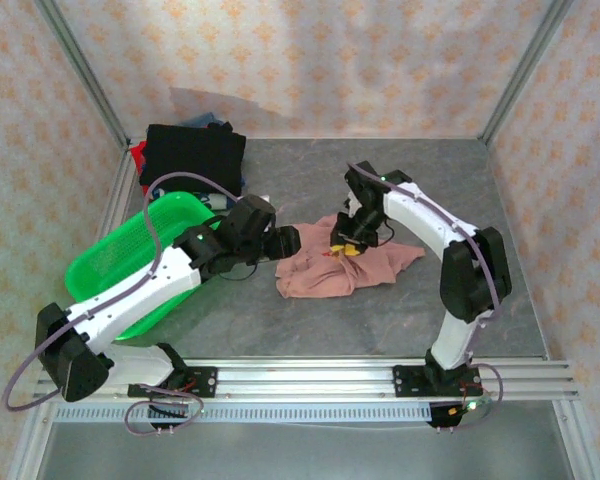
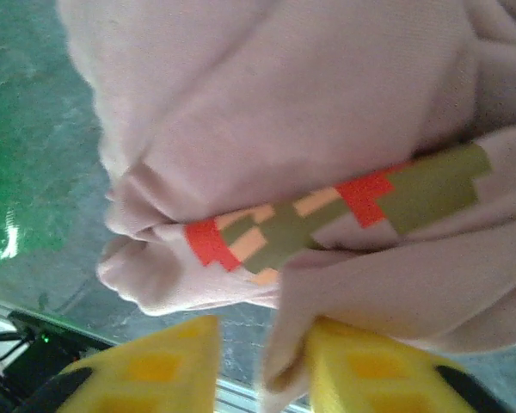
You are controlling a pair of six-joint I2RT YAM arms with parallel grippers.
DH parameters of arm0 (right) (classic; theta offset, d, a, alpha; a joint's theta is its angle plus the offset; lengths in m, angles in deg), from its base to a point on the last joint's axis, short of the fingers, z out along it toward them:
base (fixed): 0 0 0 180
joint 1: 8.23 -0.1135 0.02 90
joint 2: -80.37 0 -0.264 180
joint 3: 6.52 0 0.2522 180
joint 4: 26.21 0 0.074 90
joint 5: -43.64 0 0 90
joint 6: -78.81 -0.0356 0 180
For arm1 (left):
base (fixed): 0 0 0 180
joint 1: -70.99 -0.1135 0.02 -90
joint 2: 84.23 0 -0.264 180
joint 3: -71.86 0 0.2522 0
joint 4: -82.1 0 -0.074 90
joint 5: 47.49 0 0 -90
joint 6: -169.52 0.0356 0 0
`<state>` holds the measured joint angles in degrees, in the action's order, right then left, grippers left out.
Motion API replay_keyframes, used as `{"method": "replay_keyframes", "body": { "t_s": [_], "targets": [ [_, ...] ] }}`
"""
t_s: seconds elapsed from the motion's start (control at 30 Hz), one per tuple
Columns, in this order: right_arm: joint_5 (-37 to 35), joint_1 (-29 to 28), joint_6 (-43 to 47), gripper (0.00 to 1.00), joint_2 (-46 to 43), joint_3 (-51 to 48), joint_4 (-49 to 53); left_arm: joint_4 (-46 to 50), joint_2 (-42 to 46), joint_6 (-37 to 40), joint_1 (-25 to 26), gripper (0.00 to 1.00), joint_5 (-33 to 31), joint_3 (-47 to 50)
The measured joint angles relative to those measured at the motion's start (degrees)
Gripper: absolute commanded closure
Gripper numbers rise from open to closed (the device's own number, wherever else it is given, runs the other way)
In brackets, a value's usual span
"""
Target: Fold and stack the t-shirts
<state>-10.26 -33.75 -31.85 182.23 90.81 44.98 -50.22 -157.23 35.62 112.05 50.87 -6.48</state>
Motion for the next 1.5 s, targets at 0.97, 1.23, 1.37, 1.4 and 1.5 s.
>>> {"method": "replay_keyframes", "body": {
  "t_s": [0.97, 1.23, 1.37, 1.4, 1.5],
  "targets": [
    [3.8, 26.1, 0.2, 0.29, -29.5, -23.2, -4.5, 23.1, -47.4, 11.0, 13.3, 0.39, -2.1, -48.4],
    [6.8, 26.0, -8.3, 0.41, -32.1, -36.3, -16.3, 32.1, -59.1, 13.9, 13.3, 0.49, -10.8, -57.5],
    [7.4, 24.5, -13.4, 0.58, -31.7, -40.7, -22.4, 32.7, -58.8, 14.0, 12.6, 0.54, -13.7, -56.6],
    [7.4, 23.8, -14.4, 0.63, -31.2, -41.0, -23.9, 32.5, -58.4, 13.9, 12.3, 0.56, -14.0, -55.7],
    [7.1, 20.6, -16.6, 0.73, -28.4, -41.0, -28.6, 31.7, -57.0, 13.9, 10.8, 0.59, -14.7, -52.0]
  ]
}}
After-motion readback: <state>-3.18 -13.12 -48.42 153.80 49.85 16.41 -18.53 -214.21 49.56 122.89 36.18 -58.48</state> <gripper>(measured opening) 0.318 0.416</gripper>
